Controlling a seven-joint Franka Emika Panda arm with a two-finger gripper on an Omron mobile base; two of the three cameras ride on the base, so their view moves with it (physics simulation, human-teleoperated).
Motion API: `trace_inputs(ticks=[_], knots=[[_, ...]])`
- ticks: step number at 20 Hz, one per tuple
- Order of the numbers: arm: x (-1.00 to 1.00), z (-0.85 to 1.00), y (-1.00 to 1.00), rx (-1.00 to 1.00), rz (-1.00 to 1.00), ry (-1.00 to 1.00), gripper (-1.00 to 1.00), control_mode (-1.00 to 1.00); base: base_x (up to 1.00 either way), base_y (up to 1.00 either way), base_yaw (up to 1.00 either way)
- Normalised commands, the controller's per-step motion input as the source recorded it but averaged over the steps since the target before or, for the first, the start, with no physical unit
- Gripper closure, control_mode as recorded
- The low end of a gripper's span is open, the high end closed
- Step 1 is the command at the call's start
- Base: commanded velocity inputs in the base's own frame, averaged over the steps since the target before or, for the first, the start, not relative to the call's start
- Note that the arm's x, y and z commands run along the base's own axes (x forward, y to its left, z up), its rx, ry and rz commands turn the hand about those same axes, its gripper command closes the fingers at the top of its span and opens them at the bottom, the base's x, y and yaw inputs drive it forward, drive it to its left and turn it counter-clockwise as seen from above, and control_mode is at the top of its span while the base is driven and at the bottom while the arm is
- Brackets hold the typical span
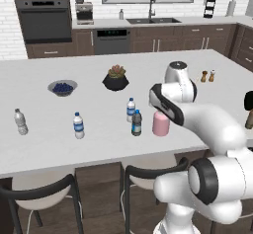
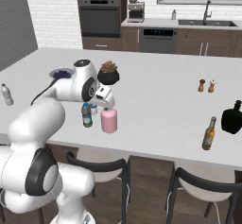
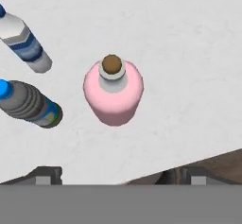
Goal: Move the plastic bottles in the middle to the plastics group, and the glass bottles in the middle to the glass group.
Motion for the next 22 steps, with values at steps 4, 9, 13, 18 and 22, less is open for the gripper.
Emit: trace_inputs(ticks=[4, 9, 13, 18, 22], knots=[[0.48, -0.16, -0.03, 0.00, 0.00, 0.00, -1.00, -1.00, 0.00, 0.00, 0.00], [0.39, -0.19, -0.06, 0.00, 0.00, 0.00, -1.00, -1.00, 0.00, 0.00, 0.00], [0.36, -0.19, -0.12, 0.00, 0.00, 0.00, -1.00, -1.00, 0.00, 0.00, 0.00], [0.14, -0.21, -0.03, 0.02, 0.00, 0.01, -1.00, -1.00, 0.00, 0.00, 0.00], [0.00, -0.18, -0.03, 0.04, 0.00, 0.01, -1.00, -1.00, 0.00, 0.00, 0.00]])
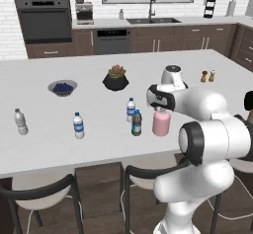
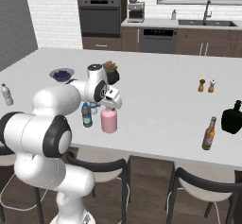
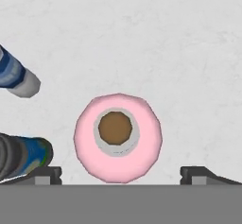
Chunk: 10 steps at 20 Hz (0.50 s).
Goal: Move the plastic bottles in the middle to the plastics group, and the glass bottles in the middle to the glass group.
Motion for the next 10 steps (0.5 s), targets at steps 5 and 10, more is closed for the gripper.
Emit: trace_inputs(ticks=[5, 10], knots=[[0.15, -0.11, -0.04, 0.00, 0.01, 0.00, -1.00, -1.00, 0.00, 0.00, 0.00], [0.17, -0.13, -0.01, 0.00, 0.01, 0.00, -1.00, -1.00, 0.00, 0.00, 0.00]])
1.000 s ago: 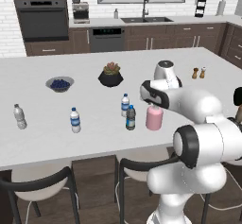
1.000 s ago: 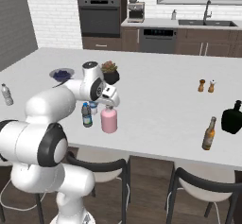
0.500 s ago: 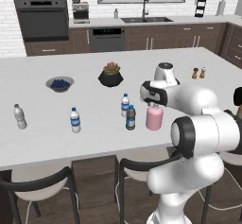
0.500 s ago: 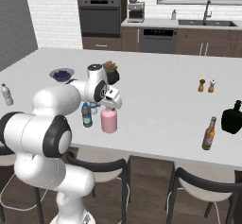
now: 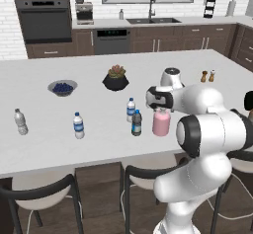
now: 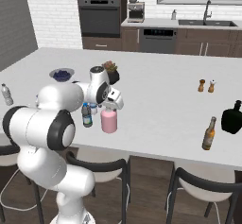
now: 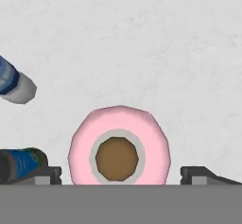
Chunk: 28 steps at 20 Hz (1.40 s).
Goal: Move the plastic bottles in the middle to the plastics group, and the glass bottles in the middle to the glass group.
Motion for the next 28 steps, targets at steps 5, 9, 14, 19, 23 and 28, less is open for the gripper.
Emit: trace_inputs(ticks=[5, 9, 14, 19, 23, 28], knots=[[0.09, -0.15, 0.00, 0.00, 0.02, -0.02, -1.00, -1.00, 0.00, 0.00, 0.00], [0.12, -0.14, 0.00, 0.00, 0.04, -0.09, -1.00, -1.00, 0.00, 0.00, 0.00], [0.00, -0.17, 0.00, -0.01, 0.02, -0.08, 1.00, -1.00, 0.00, 0.00, 0.00], [0.00, -0.16, 0.00, -0.02, 0.02, -0.13, 1.00, -1.00, 0.00, 0.00, 0.00], [0.00, -0.16, -0.06, 0.00, 0.02, -0.03, 1.00, -1.00, 0.00, 0.00, 0.00], [0.00, 0.09, -0.27, 0.00, -0.09, -0.05, 1.00, -1.00, 0.00, 0.00, 0.00]])
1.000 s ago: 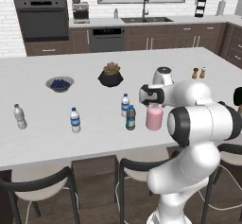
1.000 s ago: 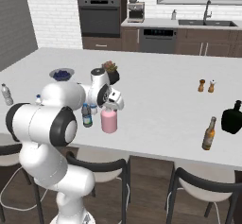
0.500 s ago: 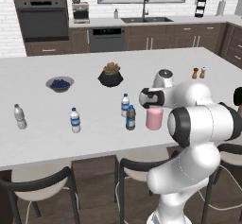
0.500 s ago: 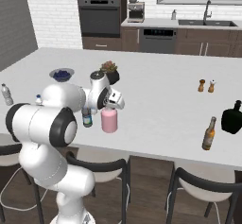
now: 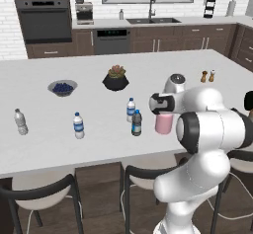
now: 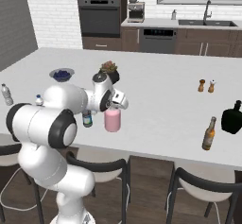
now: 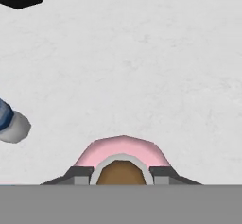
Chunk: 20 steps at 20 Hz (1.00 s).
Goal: Move the plastic bottles in the middle to the plastics group, and the glass bottles in the middle to the glass group.
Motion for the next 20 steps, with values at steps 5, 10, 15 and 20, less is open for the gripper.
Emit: trace_inputs(ticks=[5, 10, 15, 20], knots=[[-0.15, 0.37, -0.36, 0.00, -0.20, 0.00, 1.00, -1.00, 0.00, 0.00, 0.00], [-0.19, 0.27, -0.59, 0.00, -0.21, 0.00, 1.00, -1.00, 0.00, 0.00, 0.00], [-0.16, 0.10, -0.77, 0.00, -0.19, 0.00, 1.00, -1.00, 0.00, 0.00, 0.00], [-0.19, 0.01, -0.85, 0.00, -0.18, 0.00, 1.00, -1.00, 0.00, 0.00, 0.00]])
